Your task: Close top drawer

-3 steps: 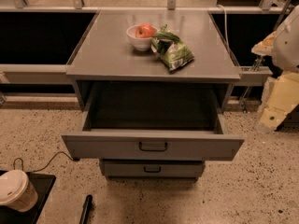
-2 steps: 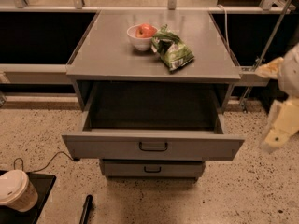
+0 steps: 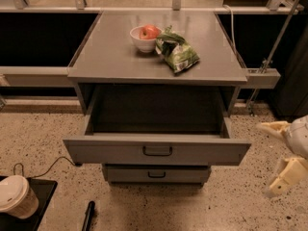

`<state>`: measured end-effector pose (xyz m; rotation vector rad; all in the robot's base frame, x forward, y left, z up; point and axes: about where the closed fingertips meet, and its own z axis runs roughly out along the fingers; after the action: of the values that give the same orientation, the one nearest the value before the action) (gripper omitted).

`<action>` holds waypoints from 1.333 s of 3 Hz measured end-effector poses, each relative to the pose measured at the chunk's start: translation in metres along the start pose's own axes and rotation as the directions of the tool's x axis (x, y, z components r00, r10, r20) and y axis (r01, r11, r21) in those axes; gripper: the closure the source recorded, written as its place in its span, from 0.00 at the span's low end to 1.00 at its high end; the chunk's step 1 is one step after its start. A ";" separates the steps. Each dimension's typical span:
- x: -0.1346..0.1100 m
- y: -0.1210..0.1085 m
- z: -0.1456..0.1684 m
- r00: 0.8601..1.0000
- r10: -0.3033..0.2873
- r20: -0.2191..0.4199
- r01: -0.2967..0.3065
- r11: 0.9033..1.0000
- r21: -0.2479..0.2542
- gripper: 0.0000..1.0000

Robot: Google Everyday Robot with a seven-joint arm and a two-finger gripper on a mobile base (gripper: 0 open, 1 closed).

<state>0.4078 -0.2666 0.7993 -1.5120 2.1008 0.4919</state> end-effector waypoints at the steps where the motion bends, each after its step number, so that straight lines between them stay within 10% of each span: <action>1: 0.033 -0.002 0.044 0.993 0.058 0.100 -0.048 0.994 -0.101 0.00; 4: 0.086 -0.039 0.130 0.979 0.180 0.093 -0.156 0.962 -0.222 0.00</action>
Offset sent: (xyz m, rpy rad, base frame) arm 0.0197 -0.0045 -0.1478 0.2895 0.2162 0.0301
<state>0.4467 -0.2730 0.6436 -1.3877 2.1534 0.8707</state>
